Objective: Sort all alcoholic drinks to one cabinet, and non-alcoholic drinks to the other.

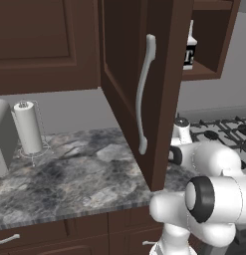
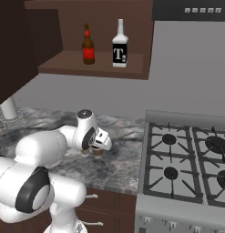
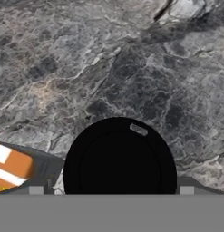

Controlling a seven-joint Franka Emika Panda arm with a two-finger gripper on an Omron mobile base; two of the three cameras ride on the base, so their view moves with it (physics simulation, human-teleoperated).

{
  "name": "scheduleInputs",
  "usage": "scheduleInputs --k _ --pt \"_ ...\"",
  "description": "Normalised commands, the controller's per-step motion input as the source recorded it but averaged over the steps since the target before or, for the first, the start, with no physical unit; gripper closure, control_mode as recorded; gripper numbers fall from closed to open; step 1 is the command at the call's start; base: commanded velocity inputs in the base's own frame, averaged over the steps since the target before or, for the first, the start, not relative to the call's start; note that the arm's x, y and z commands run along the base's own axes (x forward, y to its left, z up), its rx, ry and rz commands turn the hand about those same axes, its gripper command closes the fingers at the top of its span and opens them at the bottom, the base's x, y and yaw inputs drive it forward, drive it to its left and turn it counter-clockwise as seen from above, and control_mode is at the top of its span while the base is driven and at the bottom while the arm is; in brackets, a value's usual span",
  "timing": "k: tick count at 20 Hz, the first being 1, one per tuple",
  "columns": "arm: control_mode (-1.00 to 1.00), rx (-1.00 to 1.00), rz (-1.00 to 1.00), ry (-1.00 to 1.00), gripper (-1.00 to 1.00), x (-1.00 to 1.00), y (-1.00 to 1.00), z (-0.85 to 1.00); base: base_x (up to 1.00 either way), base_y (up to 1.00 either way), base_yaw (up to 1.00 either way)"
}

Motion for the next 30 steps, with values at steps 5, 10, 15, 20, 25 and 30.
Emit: scheduleInputs --k 5,10,15,20,25,30 --pt "-1.0 0.02 0.0 0.02 -1.0 0.08 0.0 -0.1 0.0 0.0 0.0" --pt "-1.0 0.01 0.0 0.01 1.0 0.1 0.0 -0.13 0.0 0.0 0.0" --pt "-1.0 0.0 0.0 0.0 1.0 0.0 0.0 -0.03 0.0 0.0 0.0" --pt "-1.0 0.0 0.0 -0.01 1.0 -0.03 0.0 0.04 0.0 0.0 0.0" --pt "-1.0 -0.01 0.0 -0.08 1.0 -0.22 -0.08 0.36 0.0 0.0 0.0" --pt "-1.0 0.0 0.0 -0.06 1.0 -0.3 -0.14 0.51 0.0 0.0 0.0"
